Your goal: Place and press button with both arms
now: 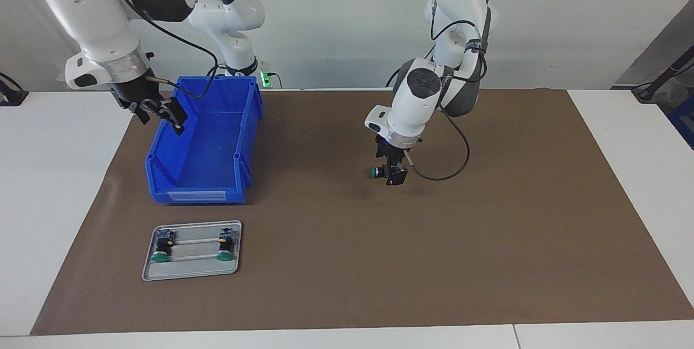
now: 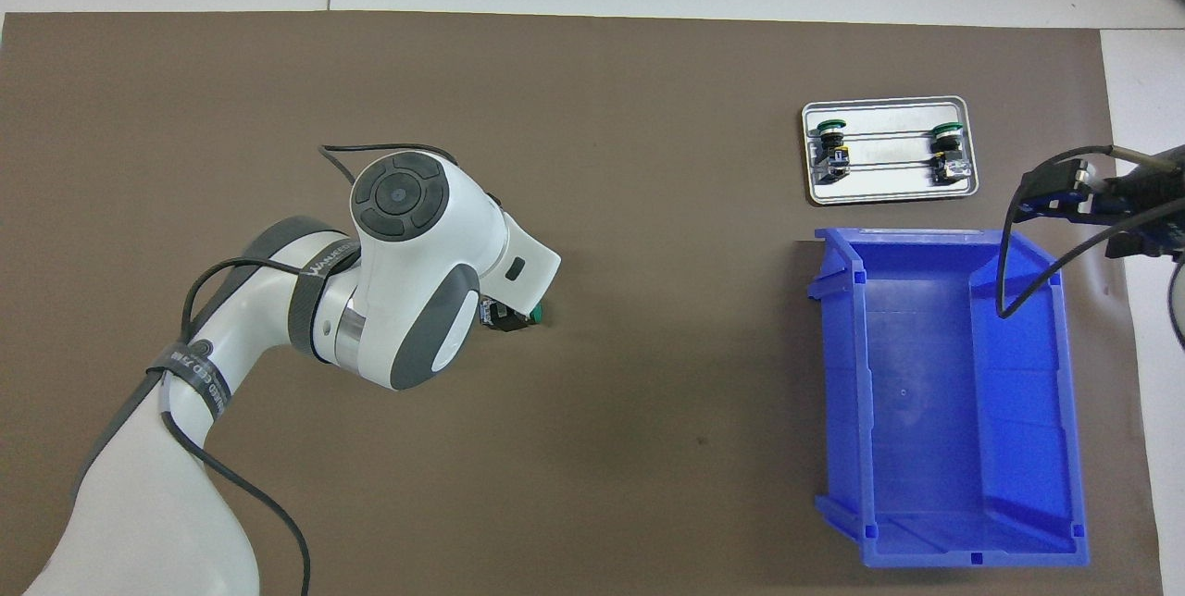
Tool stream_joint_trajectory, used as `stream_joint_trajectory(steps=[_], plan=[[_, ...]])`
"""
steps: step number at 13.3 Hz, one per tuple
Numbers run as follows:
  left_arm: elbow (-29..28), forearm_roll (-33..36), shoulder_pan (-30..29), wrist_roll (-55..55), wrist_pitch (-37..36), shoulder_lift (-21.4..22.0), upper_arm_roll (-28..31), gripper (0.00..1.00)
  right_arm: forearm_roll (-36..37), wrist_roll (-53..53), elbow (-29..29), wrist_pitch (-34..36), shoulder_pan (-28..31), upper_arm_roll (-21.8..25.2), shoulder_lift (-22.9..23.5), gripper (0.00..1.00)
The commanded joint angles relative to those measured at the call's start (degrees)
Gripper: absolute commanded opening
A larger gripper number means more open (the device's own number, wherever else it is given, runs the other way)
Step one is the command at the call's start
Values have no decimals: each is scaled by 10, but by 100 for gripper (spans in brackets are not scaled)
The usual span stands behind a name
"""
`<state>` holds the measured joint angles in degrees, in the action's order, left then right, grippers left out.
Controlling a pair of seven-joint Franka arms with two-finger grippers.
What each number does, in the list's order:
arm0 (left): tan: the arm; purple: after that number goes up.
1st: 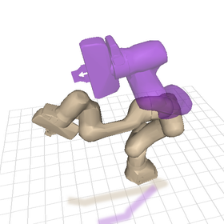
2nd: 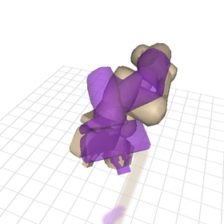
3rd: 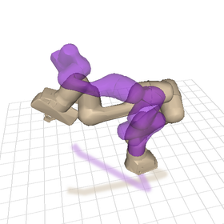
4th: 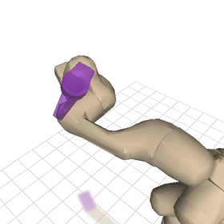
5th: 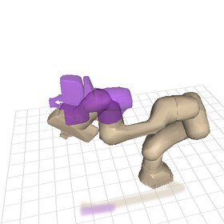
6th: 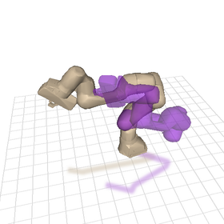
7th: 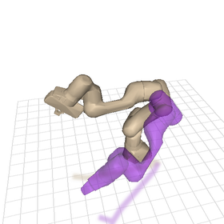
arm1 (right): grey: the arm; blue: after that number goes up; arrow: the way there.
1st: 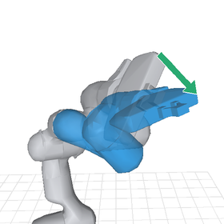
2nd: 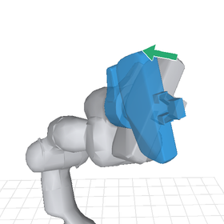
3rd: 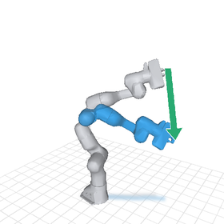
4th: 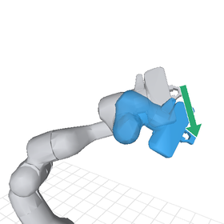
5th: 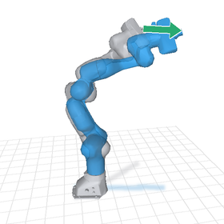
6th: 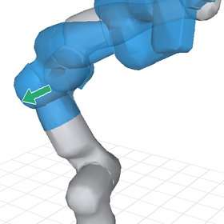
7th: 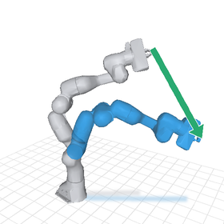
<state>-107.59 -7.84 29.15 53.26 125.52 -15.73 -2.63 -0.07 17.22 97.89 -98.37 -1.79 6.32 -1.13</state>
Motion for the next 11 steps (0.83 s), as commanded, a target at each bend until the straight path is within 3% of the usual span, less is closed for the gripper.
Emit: stream_joint_trajectory(steps=[1,4,11], plan=[[-55,-2,14,19,24,35,8,100,-14,-50,-20,12,24,-2,-12,100],[-89,-2,19,24,70,34,8,100,-1,-63,-49,60,11,-10,-7,100],[-128,-3,42,15,151,11,8,99,23,-130,-18,28,-5,-10,-19,100]])
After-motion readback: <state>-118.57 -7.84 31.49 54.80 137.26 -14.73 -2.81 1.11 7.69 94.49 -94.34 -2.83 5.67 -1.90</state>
